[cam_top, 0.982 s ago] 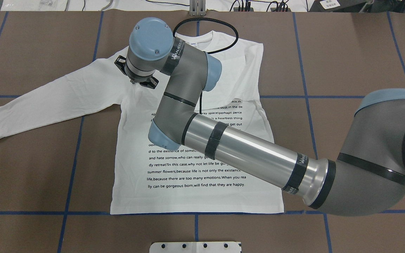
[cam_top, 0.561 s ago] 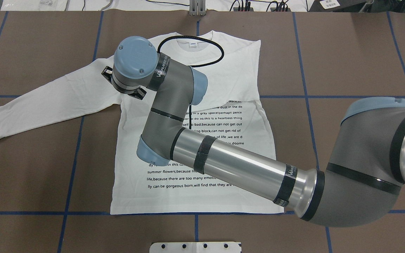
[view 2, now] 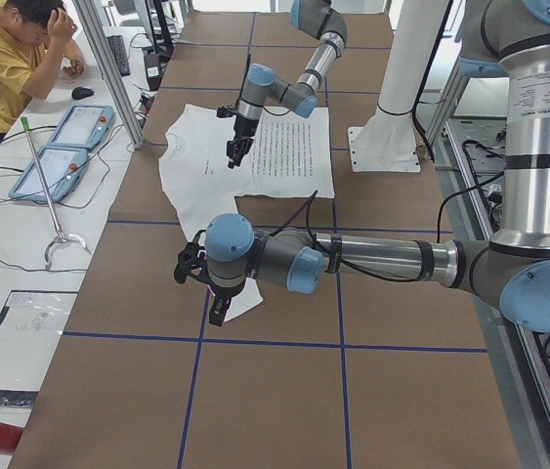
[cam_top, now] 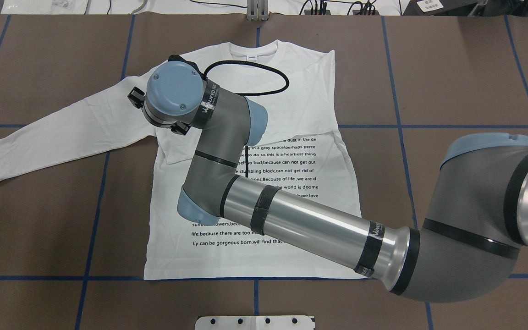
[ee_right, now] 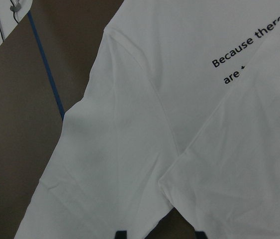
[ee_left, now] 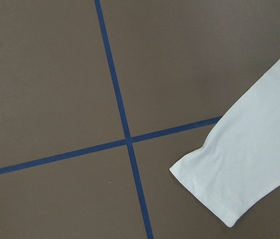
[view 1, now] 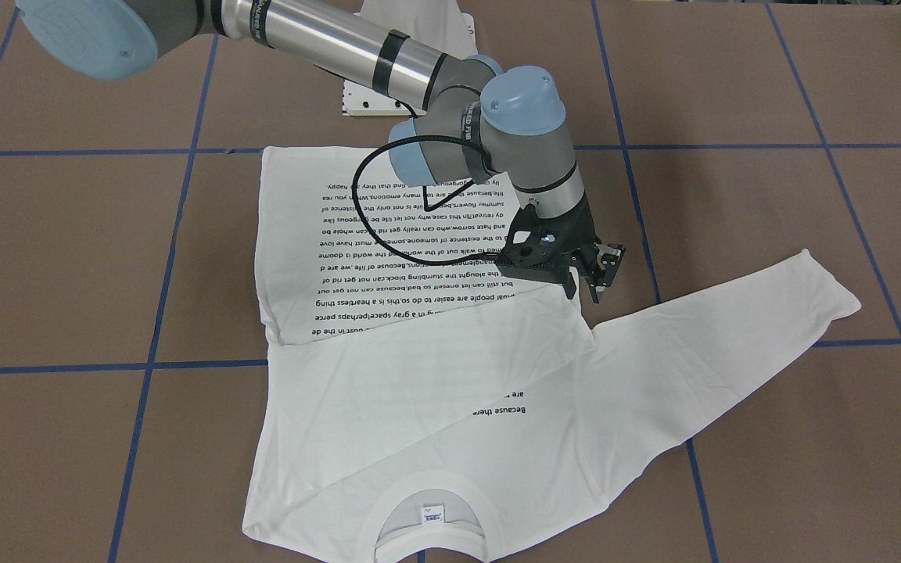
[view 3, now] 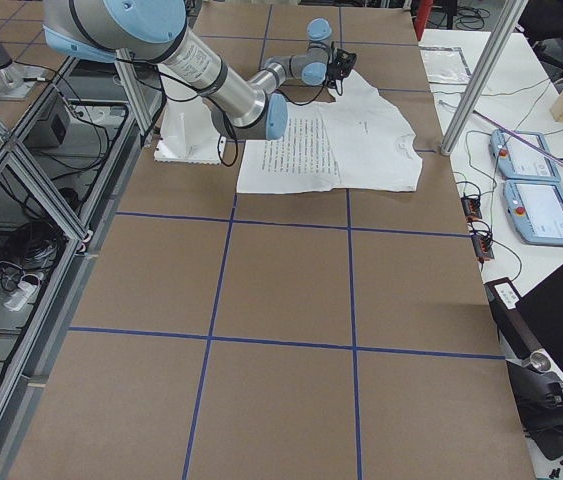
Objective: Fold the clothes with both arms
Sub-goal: 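Carry the grasped sleeve across the shirt toward the left gripper, then lay the sleeve near the collar, open the right gripper and withdraw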
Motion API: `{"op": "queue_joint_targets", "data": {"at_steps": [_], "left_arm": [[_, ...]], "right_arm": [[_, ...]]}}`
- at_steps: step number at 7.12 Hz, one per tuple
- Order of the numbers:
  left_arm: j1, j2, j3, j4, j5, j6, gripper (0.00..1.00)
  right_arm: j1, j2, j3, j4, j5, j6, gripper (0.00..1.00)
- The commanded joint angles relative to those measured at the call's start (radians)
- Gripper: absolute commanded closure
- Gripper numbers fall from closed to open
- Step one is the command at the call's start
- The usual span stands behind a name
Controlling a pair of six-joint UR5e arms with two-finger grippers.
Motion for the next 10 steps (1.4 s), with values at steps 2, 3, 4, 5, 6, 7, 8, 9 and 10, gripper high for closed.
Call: {"op": "queue_joint_targets", "data": {"at_steps": [2, 3, 4, 5, 6, 7, 8, 9, 10], "left_arm": [[0.039, -0.019, 0.141, -0.105, -0.052, -0.007, 0.01], [0.048, -0.09, 0.27, -0.145, -0.054, -0.104, 0.01], [0.145, -0.103, 0.314, -0.206, -0.049, -0.166, 0.04], [0.207, -0.132, 0.367, -0.274, -0.04, -0.285, 0.08], [0.244, -0.14, 0.435, -0.358, -0.038, -0.313, 0.08], [0.255, -0.175, 0.501, -0.409, -0.038, -0.327, 0.1], [0.289, -0.2, 0.521, -0.411, -0.038, -0.356, 0.13], [0.301, -0.2, 0.523, -0.412, -0.038, -0.359, 0.14], [0.327, -0.202, 0.524, -0.411, -0.038, -0.366, 0.17]], "right_arm": [[0.023, 0.013, 0.017, -0.005, -0.013, 0.073, 0.02], [0.052, -0.045, 0.095, -0.013, 0.002, 0.075, 0.02], [0.089, -0.153, 0.219, -0.02, 0.059, 0.072, 0.02], [0.124, -0.206, 0.296, -0.073, 0.115, 0.072, 0.01], [0.143, -0.215, 0.324, -0.126, 0.131, 0.07, 0.01], [0.149, -0.246, 0.338, -0.129, 0.133, 0.066, 0.01], [0.149, -0.264, 0.344, -0.123, 0.131, 0.064, 0.01], [0.149, -0.266, 0.347, -0.125, 0.131, 0.064, 0.01], [0.147, -0.272, 0.349, -0.125, 0.13, 0.064, 0.01]]}}
